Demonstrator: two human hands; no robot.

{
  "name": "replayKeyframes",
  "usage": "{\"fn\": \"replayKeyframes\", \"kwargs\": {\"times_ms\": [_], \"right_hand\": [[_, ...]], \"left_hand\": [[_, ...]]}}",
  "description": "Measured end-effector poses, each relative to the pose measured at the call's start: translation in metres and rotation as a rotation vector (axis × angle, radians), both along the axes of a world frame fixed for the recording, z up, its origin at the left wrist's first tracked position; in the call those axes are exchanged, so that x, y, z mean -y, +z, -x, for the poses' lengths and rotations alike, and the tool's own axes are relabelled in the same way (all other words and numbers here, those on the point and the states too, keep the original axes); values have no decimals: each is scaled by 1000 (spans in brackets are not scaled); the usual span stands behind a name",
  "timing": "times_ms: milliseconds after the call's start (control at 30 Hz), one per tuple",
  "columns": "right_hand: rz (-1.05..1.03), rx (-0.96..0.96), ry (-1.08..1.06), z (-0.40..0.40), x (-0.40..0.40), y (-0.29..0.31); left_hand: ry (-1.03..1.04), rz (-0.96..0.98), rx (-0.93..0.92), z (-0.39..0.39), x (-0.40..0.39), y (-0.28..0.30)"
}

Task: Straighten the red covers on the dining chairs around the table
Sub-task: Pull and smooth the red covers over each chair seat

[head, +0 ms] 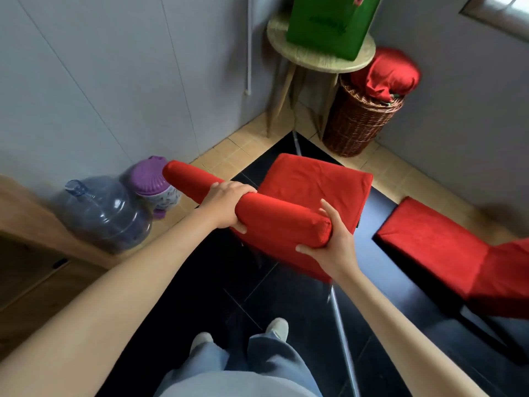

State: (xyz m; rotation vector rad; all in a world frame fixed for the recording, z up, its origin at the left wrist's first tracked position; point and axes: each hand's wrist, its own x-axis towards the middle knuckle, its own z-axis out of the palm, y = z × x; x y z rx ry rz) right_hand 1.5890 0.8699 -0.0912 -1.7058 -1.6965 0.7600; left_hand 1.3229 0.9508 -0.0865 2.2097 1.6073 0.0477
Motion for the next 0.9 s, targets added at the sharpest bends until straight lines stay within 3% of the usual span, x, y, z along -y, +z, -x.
{"fn": "replayKeyframes", "kwargs": {"times_ms": [133,500,900], "right_hand": [[-13,30,-49,-4,12,11],[50,212,-85,-11,26,15],[56,134,-178,-16,68,5]], "left_hand": [[-80,1,-119,6,-4,-5],[-155,-76,-128,-8,-7,-4],[-301,-128,-189,-2,31,-7]]}}
